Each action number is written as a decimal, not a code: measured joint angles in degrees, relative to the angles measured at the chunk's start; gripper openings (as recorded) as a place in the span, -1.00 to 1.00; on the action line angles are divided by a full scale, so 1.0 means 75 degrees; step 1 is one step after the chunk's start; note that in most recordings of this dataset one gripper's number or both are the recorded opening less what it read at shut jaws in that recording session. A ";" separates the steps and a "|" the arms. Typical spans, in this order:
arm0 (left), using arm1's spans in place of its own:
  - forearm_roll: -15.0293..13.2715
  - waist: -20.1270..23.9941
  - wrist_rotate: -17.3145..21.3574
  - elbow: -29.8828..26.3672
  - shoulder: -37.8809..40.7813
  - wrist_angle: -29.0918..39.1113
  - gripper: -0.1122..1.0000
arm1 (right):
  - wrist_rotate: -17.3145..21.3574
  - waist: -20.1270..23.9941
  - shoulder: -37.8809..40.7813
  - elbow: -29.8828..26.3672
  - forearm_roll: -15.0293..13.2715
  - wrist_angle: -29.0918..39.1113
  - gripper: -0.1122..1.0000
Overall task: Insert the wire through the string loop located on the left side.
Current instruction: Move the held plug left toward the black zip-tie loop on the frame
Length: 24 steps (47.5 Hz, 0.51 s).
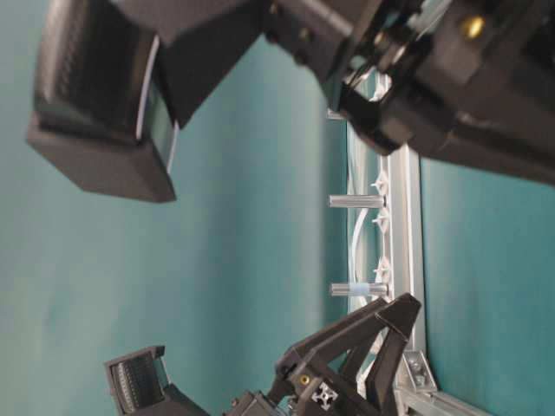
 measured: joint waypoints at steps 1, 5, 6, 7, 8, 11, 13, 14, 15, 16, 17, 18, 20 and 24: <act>0.0000 0.0000 -0.0012 -0.0012 0.0000 0.0000 0.72 | 0.0000 -0.0023 0.0000 -0.0012 -0.0012 0.0000 -0.55; 0.0000 0.0000 -0.0012 0.0000 0.0000 0.0000 0.72 | 0.0000 -0.0129 0.0000 0.0000 -0.0047 0.0070 -0.55; 0.0000 0.0000 0.0000 -0.0012 0.0000 0.0000 0.72 | 0.0000 -0.0152 0.0000 0.0000 -0.0047 0.0094 -0.55; 0.0000 0.0000 0.0000 0.0000 0.0000 -0.0012 0.72 | 0.0000 -0.0176 0.0000 0.0000 -0.0059 0.0117 -0.55; 0.0000 0.0000 0.0000 0.0000 0.0000 0.0000 0.72 | 0.0000 -0.0199 0.0000 0.0000 -0.0059 0.0141 -0.55; 0.0000 0.0000 0.0000 0.0000 0.0000 0.0000 0.72 | 0.0000 -0.0293 0.0000 0.0000 -0.0070 0.0187 -0.55; 0.0000 0.0000 -0.0012 -0.0012 0.0000 0.0000 0.72 | 0.0000 -0.0352 0.0000 0.0000 -0.0082 0.0211 -0.55; 0.0000 0.0000 0.0000 -0.0012 0.0000 0.0000 0.72 | 0.0000 -0.0387 0.0000 -0.0012 -0.0082 0.0223 -0.55; 0.0000 0.0000 0.0000 0.0000 0.0000 0.0000 0.72 | 0.0000 -0.0410 0.0000 0.0000 -0.0094 0.0223 -0.55; 0.0000 0.0000 0.0000 0.0000 0.0000 0.0000 0.72 | 0.0000 -0.0434 0.0000 0.0000 -0.0094 0.0223 -0.55; 0.0000 0.0000 0.0000 -0.0012 0.0000 0.0000 0.72 | 0.0000 -0.0457 -0.0012 0.0000 -0.0094 0.0234 -0.55; 0.0000 0.0000 0.0000 0.0000 0.0000 0.0000 0.72 | 0.0000 -0.0480 -0.0012 0.0000 -0.0094 0.0234 -0.55; 0.0000 0.0000 0.0000 -0.0012 0.0000 0.0000 0.72 | 0.0000 -0.0516 -0.0012 -0.0012 -0.0094 0.0234 -0.55; 0.0000 0.0000 0.0000 0.0000 0.0000 0.0000 0.72 | 0.0012 -0.0586 0.0000 0.0000 -0.0094 0.0234 -0.55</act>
